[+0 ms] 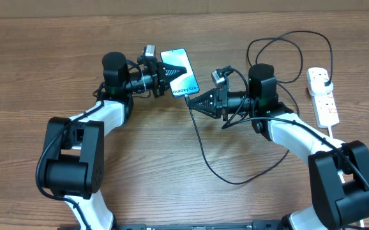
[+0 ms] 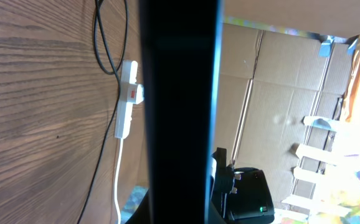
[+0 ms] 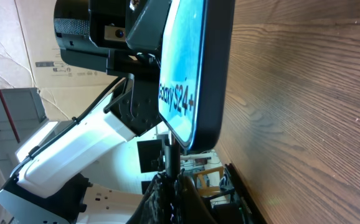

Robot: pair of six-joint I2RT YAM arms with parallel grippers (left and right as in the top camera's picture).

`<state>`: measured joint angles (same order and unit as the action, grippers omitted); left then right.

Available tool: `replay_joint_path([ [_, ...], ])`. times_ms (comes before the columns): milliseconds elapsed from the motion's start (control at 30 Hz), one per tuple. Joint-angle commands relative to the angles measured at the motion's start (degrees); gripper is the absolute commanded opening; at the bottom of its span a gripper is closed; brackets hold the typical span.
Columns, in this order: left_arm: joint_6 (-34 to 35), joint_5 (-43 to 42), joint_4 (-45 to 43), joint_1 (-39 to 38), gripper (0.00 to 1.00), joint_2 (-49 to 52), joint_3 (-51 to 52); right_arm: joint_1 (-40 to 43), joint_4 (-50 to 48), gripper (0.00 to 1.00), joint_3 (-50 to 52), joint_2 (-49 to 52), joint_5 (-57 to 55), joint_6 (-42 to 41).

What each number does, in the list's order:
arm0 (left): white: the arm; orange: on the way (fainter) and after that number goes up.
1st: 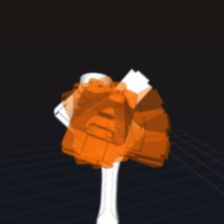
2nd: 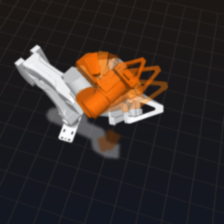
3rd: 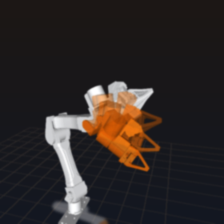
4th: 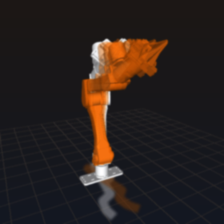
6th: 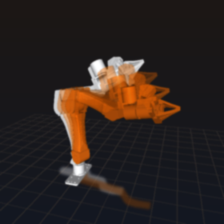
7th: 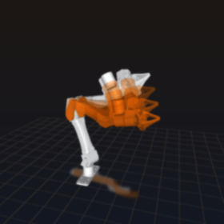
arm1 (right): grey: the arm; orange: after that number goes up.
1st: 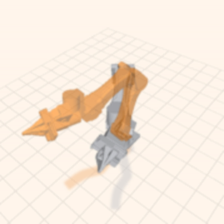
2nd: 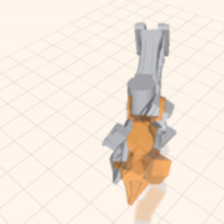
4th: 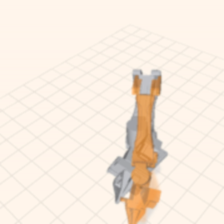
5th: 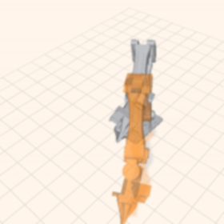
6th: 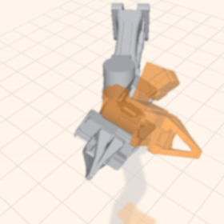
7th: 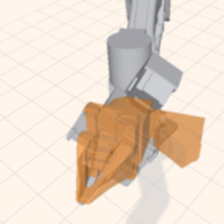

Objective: Plug charger to phone and switch on socket

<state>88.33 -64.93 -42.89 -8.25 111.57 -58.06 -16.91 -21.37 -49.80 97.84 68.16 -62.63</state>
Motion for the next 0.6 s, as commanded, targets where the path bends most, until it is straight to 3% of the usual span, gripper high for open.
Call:
replay_joint_path([
  [0, -1.6, -2.1, -1.3, -0.9, 0.04, -0.3, -0.3, 0.3, 0.9, 0.04, 0.3, -1.3, -1.9, -0.6],
  [567, -1.4, -1.2, -2.8, 0.2, 0.04, -0.3, -0.3, 0.3, -0.9, 0.04, 0.3, -1.3, -0.5, -0.4],
])
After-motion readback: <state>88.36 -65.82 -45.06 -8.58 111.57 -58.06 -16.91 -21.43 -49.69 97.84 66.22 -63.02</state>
